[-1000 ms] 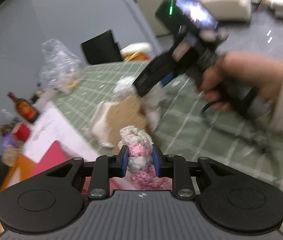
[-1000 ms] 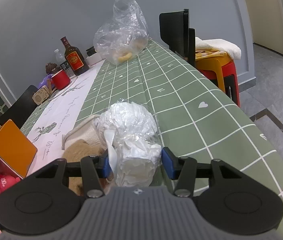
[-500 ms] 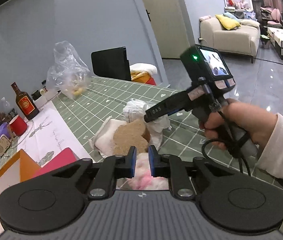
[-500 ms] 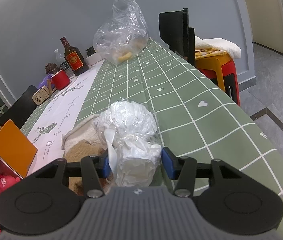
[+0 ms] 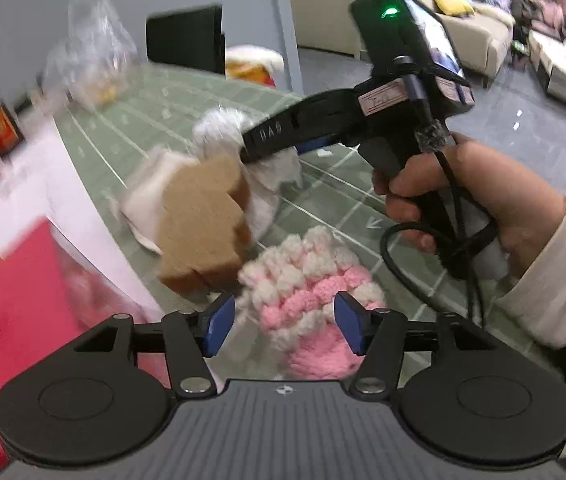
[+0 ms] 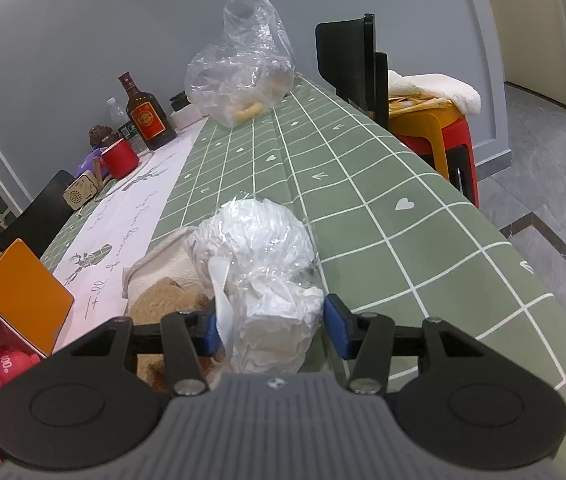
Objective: Organize soft objects
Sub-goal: 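Lift the crocheted item with the left gripper while the right holds the plastic bag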
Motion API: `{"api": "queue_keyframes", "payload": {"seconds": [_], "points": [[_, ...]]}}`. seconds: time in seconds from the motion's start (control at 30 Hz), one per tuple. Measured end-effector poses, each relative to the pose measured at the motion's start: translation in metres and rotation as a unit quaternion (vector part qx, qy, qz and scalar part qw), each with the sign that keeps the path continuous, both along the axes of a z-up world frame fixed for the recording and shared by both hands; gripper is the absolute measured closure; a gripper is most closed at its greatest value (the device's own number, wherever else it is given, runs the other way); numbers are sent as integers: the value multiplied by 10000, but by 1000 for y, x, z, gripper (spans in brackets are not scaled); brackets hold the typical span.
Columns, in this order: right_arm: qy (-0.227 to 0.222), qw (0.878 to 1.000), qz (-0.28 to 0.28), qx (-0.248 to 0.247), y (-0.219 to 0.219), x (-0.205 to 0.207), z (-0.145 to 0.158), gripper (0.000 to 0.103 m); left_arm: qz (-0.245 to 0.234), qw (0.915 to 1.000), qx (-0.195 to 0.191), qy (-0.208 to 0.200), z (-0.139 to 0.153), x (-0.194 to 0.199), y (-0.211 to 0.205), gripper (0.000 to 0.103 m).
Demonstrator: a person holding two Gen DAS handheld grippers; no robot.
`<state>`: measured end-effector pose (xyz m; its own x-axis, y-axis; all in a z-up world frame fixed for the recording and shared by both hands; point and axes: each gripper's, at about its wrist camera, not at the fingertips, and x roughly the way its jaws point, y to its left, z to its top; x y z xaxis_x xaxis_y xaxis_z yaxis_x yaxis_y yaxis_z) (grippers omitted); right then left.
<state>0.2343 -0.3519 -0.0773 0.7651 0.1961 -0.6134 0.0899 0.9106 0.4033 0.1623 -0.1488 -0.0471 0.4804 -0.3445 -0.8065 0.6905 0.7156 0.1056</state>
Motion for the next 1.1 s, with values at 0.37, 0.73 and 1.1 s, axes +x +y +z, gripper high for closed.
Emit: {"api": "queue_keyframes", "payload": {"seconds": [0.37,0.73,1.1], "points": [[55,10000,-10,-1,-2,1,-1,52,101,9902,-1069,894,-12,26,12,15],[102,9999,-24,-73,-1,1,-3,52,163,9924,-858,868,-21,26,4,54],[112,9999,-18,-45,0,1,-3,52,-192,9974,-625,303,13,2,14,81]]}}
